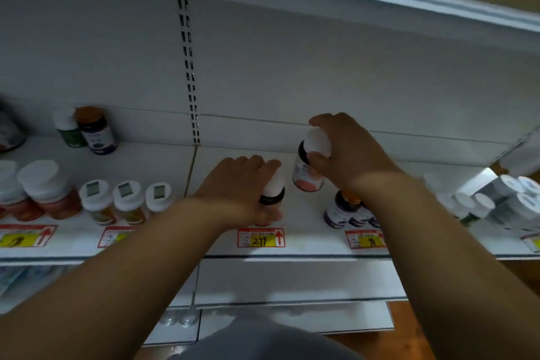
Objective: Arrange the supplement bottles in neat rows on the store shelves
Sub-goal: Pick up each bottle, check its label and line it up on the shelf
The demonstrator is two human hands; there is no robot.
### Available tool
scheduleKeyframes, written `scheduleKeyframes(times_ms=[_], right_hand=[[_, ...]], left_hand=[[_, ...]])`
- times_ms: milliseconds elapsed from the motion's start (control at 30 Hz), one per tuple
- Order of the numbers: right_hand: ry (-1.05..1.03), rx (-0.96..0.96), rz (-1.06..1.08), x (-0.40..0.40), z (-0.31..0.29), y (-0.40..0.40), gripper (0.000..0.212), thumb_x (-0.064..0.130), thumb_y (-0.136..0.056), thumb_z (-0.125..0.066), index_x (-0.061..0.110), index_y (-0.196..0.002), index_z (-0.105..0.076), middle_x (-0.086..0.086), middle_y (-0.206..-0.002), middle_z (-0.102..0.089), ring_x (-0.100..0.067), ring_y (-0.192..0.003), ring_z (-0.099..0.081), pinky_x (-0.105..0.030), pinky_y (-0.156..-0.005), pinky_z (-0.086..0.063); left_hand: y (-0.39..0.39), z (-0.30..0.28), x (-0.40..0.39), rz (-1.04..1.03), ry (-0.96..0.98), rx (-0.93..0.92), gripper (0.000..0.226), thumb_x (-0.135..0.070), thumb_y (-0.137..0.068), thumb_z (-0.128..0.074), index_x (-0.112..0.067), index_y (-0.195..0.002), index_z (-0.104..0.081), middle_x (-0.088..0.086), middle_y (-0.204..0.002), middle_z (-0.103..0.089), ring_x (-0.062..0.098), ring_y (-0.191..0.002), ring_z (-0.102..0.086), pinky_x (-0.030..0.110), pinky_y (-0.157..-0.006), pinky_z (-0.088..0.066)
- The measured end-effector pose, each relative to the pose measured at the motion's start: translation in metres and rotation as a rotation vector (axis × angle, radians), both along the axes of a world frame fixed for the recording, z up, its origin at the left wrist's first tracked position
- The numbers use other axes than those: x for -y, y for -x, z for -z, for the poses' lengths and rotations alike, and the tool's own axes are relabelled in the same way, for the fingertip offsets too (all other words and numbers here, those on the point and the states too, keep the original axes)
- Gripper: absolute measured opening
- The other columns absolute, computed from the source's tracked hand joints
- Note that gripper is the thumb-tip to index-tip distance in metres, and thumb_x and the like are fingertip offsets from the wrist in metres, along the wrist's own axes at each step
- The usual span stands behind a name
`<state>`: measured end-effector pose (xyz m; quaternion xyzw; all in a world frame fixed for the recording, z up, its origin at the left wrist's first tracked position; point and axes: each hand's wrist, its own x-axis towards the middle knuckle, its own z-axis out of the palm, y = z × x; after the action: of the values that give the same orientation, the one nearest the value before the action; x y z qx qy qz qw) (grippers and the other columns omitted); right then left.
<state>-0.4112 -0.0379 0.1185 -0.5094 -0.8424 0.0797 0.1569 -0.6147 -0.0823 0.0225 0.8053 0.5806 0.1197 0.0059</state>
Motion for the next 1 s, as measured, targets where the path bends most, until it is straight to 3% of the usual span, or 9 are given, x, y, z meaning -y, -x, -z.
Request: scheduleKeyframes(times_ms=[100,267,533,667,833,1000], right_hand=[[0.133,0.137,-0.085,0.003,0.03,0.0,0.062,0.028,-0.087,-0.062,0.017,-0.143,-0.039,-0.008,-0.134,-0.04,-0.025,-0.121,-0.045,-0.03,-0.097,-0.039],[0.275,0.113,-0.148,0.012,0.061,-0.003,0.063,0.028,-0.088,-0.06,0.018,-0.146,-0.035,-0.005,-0.137,-0.036,-0.02,-0.122,-0.043,-0.022,-0.093,-0.034],[0.278,0.09,-0.183,0.009,0.064,-0.006,0.062,0.027,-0.091,-0.057,0.019,-0.146,-0.033,-0.004,-0.14,-0.035,-0.02,-0.125,-0.041,-0.023,-0.096,-0.033],[0.195,-0.021,-0.194,0.015,0.058,0.003,0.056,0.028,-0.094,-0.052,0.019,-0.147,-0.033,-0.002,-0.144,-0.034,-0.018,-0.13,-0.035,-0.021,-0.103,-0.026],[-0.001,-0.224,-0.286,0.027,0.037,0.065,0.039,0.019,-0.095,-0.05,0.016,-0.134,-0.049,-0.002,-0.132,-0.045,-0.014,-0.122,-0.039,-0.016,-0.096,-0.025],[-0.016,-0.19,-0.432,0.039,0.04,0.176,0.032,0.022,-0.097,-0.048,0.014,-0.128,-0.054,-0.004,-0.125,-0.049,-0.017,-0.114,-0.046,-0.021,-0.092,-0.032]], left_hand=[[-0.002,0.004,-0.003,-0.022,-0.085,-0.144,0.083,-0.077,-0.077,-0.046,-0.029,-0.141,-0.026,-0.002,-0.117,-0.057,0.022,-0.099,-0.052,0.035,-0.081,-0.034],[-0.004,0.008,0.0,-0.056,-0.096,-0.164,0.077,-0.072,-0.081,-0.049,-0.028,-0.141,-0.028,-0.002,-0.113,-0.057,0.021,-0.098,-0.05,0.033,-0.077,-0.028],[-0.006,0.005,0.001,-0.05,-0.075,-0.135,0.08,-0.072,-0.08,-0.048,-0.025,-0.143,-0.029,0.0,-0.12,-0.056,0.022,-0.103,-0.05,0.034,-0.086,-0.031],[0.0,-0.009,0.012,-0.088,-0.067,-0.008,0.092,-0.074,-0.076,-0.052,-0.021,-0.146,-0.028,0.002,-0.138,-0.045,0.024,-0.122,-0.042,0.035,-0.103,-0.026],[0.051,-0.028,0.053,-0.19,-0.216,0.115,0.072,-0.063,-0.084,-0.047,-0.011,-0.134,-0.048,0.009,-0.122,-0.058,0.031,-0.109,-0.053,0.041,-0.095,-0.039],[0.138,-0.035,0.086,-0.303,-0.217,0.195,0.062,-0.053,-0.089,-0.046,-0.005,-0.125,-0.058,0.012,-0.114,-0.063,0.034,-0.101,-0.058,0.04,-0.085,-0.044]])
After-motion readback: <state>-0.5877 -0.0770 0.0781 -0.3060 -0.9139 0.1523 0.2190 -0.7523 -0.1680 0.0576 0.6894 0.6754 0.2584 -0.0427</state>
